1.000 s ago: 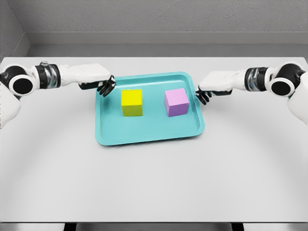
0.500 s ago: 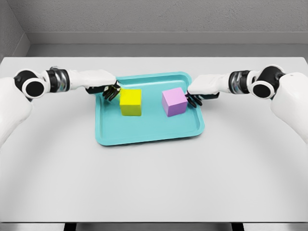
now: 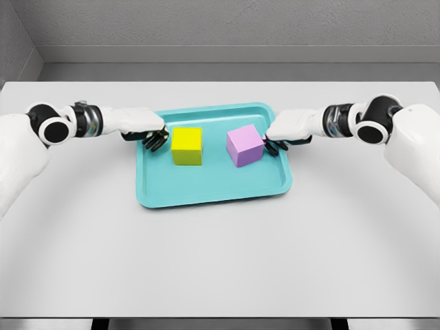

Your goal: Push two cubes

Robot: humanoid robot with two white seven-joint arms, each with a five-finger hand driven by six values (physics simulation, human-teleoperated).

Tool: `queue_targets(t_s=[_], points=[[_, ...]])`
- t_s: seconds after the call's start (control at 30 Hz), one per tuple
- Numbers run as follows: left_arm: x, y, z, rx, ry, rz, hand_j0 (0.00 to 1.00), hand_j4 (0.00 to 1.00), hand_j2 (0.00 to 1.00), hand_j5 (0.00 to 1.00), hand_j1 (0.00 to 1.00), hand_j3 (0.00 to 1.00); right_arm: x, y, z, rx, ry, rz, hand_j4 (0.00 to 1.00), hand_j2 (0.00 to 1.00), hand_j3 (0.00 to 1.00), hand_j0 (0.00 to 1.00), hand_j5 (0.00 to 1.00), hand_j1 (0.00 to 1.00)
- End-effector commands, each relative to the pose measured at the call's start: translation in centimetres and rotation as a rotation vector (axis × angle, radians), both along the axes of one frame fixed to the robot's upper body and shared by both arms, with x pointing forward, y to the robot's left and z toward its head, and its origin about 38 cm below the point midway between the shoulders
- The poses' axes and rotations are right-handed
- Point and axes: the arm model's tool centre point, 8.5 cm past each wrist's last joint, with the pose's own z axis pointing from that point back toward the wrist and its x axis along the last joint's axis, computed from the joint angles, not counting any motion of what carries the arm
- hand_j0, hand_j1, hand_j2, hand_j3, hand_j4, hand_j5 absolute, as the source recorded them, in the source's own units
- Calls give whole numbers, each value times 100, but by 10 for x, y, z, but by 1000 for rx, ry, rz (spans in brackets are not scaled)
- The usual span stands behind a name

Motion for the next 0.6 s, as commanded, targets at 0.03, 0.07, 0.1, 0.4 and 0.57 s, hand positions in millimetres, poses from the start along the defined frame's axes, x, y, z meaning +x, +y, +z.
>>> queue_targets(t_s=[0.03,0.07,0.1,0.4,0.57], points=[[0,-1,-3,24,-1,-1,5,5,5,5,5,5,-6,0,1,45,51,22,27,27,27,27,27,27],[0,-1,-4,33,-2,-4,5,5,5,5,5,5,-7,2,1,43,52,28,27,27,27,27,27,27],[0,-1,-6,40,-2,-4,5,5,5,5,5,5,-10,6,1,41,49,44,27,27,27,27,27,27],[-6,-31,-15,44,13,-68,5,5,5,5,5,5,-1,-29,59,137,-75,-23,27,27,27,27,27,27],[-6,-35,-15,40,10,-74,5,5,5,5,5,5,-21,2,25,52,-7,87,26,26,26,26,26,26]])
